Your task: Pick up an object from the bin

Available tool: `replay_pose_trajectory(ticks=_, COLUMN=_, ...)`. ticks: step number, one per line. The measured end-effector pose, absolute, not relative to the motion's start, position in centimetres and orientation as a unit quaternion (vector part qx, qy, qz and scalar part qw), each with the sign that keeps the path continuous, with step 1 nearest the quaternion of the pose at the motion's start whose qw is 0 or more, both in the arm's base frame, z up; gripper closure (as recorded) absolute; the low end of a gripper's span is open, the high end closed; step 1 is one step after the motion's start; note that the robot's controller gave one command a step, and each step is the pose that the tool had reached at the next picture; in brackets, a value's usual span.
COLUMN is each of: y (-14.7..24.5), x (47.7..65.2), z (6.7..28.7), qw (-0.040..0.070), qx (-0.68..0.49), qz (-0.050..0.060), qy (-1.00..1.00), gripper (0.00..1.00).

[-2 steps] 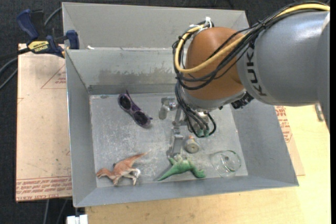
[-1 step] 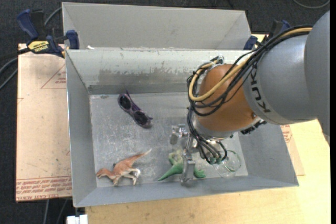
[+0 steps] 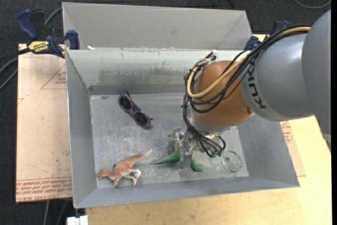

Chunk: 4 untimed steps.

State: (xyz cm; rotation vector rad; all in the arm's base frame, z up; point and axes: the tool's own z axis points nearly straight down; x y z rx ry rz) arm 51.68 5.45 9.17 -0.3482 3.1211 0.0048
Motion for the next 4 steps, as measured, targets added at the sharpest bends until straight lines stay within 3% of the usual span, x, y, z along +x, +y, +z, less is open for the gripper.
replay_pose_trajectory(ticks=1, y=5.4, x=51.7, z=9.2, qw=0.001, qx=-0.111, qz=0.002, qy=0.994, gripper=1.00)
replay_pose_trajectory(ticks=2, y=4.0, x=53.6, z=7.7, qw=-0.002, qx=-0.116, qz=0.007, qy=0.993, gripper=1.00)
replay_pose_trajectory(ticks=3, y=4.0, x=53.6, z=7.7, qw=-0.001, qx=-0.116, qz=0.007, qy=0.993, gripper=1.00)
replay_pose_trajectory(ticks=4, y=4.9, x=55.3, z=16.1, qw=0.001, qx=-0.105, qz=0.008, qy=0.994, gripper=1.00)
